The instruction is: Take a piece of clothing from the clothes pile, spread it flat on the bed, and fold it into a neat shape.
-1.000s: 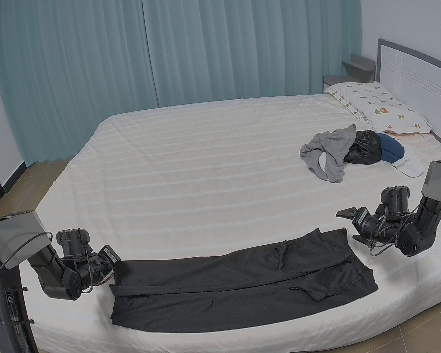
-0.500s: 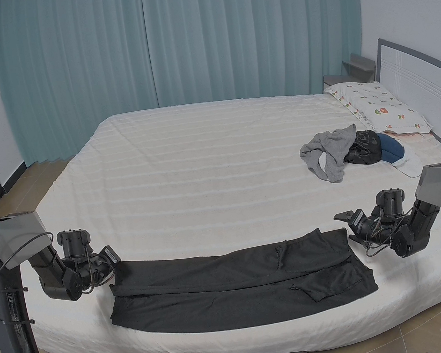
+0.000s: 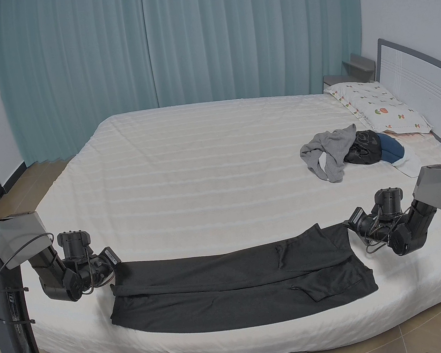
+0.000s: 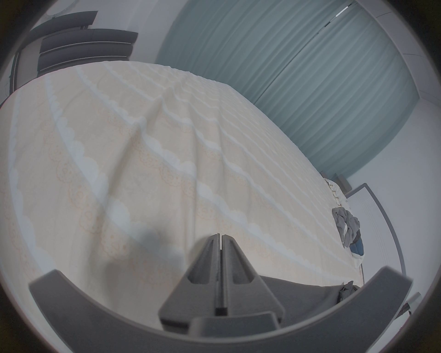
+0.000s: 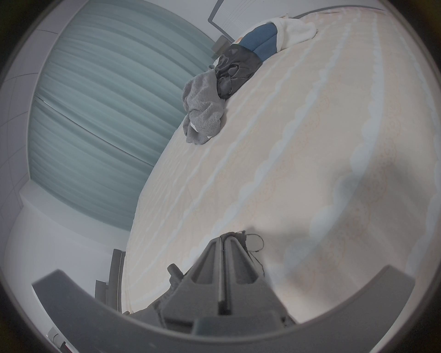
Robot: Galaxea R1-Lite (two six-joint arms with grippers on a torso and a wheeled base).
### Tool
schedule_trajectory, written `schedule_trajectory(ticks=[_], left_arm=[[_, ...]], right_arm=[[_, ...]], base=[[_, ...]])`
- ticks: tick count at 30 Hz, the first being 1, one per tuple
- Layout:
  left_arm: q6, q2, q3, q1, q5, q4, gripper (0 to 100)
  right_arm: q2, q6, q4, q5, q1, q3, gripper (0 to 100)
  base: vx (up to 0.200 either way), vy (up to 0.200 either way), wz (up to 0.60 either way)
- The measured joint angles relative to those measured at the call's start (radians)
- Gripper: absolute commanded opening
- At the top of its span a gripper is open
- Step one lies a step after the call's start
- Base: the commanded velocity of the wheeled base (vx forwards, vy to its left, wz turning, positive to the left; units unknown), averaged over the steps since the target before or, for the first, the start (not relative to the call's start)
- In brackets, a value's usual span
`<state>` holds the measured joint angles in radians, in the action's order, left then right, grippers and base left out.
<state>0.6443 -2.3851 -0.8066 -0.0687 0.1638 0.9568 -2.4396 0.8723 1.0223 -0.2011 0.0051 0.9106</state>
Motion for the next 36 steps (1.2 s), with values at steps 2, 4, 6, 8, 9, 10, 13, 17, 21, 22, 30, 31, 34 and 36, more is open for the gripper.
schedule_trajectory(ticks=[2, 4, 6, 8, 9, 10, 13, 17, 21, 22, 30, 31, 34, 36], left_arm=[[0.000, -0.002, 0.001, 0.000, 0.000, 0.000, 0], [0.000, -0.002, 0.001, 0.000, 0.000, 0.000, 0], [0.000, -0.002, 0.002, 0.000, 0.001, 0.001, 0], [0.001, -0.002, 0.004, 0.001, 0.001, 0.001, 0], [0.002, -0.001, 0.005, 0.001, 0.001, 0.002, 0], [0.003, -0.001, 0.006, 0.001, 0.001, 0.002, 100], [0.010, 0.000, 0.008, 0.001, 0.001, 0.002, 100], [0.034, 0.011, 0.020, -0.001, 0.002, 0.002, 100], [0.053, 0.054, 0.051, -0.011, 0.013, 0.005, 100], [0.056, 0.070, 0.063, -0.014, 0.016, 0.007, 100], [0.073, 0.196, 0.204, -0.028, 0.037, 0.010, 100], [0.073, 0.204, 0.222, -0.028, 0.037, 0.009, 100], [0.073, 0.228, 0.278, -0.029, 0.050, 0.017, 100], [0.072, 0.235, 0.319, -0.029, 0.062, 0.027, 100]], right_arm=[[-0.003, 0.000, 0.001, 0.000, -0.001, 0.004, 0], [-0.007, 0.001, 0.002, 0.000, -0.001, 0.005, 0], [-0.009, 0.002, 0.008, 0.000, -0.001, 0.008, 0], [-0.011, 0.002, 0.012, 0.000, 0.000, 0.010, 100], [-0.012, 0.002, 0.013, 0.000, 0.001, 0.010, 100], [-0.013, 0.002, 0.014, 0.000, 0.001, 0.010, 100], [-0.009, 0.010, 0.016, -0.001, 0.001, -0.001, 100], [0.016, 0.015, 0.016, -0.001, 0.005, -0.031, 100], [0.059, 0.040, 0.026, -0.001, 0.012, -0.078, 100], [0.072, 0.052, 0.032, -0.002, 0.014, -0.095, 100], [0.170, 0.115, 0.109, -0.010, 0.029, -0.234, 100], [0.176, 0.116, 0.111, -0.010, 0.031, -0.240, 100], [0.188, 0.117, 0.114, -0.010, 0.040, -0.256, 100], [0.192, 0.116, 0.115, -0.009, 0.044, -0.263, 100]], base=[[0.000, 0.000, 0.00], [0.000, 0.000, 0.00], [0.000, 0.000, 0.00], [0.000, 0.000, 0.00], [0.000, 0.000, 0.00], [0.000, 0.000, 0.00], [0.000, 0.000, 0.00], [0.000, 0.000, 0.00], [0.000, 0.000, 0.00], [0.000, 0.000, 0.00], [-0.200, 0.000, 0.00], [-0.200, 0.000, 0.00], [0.000, 0.000, 0.00], [0.000, 0.000, 0.00]])
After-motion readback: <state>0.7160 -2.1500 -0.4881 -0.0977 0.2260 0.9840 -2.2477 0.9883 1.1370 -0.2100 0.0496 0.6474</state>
